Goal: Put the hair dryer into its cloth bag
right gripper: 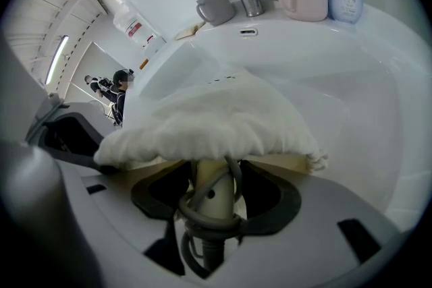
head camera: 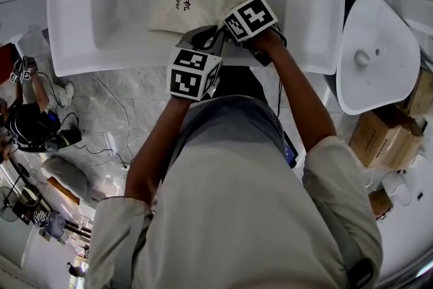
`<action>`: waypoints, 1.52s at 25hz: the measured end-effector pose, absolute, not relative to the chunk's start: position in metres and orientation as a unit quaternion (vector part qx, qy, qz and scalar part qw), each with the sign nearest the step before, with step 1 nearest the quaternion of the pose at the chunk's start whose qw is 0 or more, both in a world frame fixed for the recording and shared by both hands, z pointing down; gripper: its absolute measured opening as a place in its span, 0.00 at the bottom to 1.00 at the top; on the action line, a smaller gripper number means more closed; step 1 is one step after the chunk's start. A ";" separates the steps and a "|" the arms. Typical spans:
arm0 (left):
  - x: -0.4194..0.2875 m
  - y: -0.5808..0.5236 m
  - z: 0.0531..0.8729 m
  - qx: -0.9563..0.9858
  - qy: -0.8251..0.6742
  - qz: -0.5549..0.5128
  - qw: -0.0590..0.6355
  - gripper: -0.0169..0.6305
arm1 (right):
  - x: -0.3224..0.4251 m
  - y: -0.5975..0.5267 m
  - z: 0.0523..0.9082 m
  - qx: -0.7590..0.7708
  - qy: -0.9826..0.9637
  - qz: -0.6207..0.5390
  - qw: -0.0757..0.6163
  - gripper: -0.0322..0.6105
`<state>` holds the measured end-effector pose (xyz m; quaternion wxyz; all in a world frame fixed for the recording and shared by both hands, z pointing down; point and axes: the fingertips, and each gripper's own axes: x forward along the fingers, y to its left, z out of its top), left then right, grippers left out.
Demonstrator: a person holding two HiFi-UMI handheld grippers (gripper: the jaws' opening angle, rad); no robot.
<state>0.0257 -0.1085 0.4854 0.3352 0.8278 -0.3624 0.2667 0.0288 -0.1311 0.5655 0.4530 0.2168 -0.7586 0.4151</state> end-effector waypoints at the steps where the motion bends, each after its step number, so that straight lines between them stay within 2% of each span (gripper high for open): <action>1: 0.025 -0.109 0.485 0.827 -0.363 0.265 0.336 0.09 | 0.028 -0.132 0.566 0.218 -0.760 0.415 0.450 0.42; 10: 0.016 -0.112 0.480 0.825 -0.368 0.252 0.348 0.09 | 0.019 -0.143 0.575 0.240 -0.767 0.412 0.429 0.42; 38: 0.012 -0.106 0.499 0.804 -0.376 0.260 0.380 0.09 | 0.004 -0.161 0.613 0.239 -0.790 0.373 0.424 0.42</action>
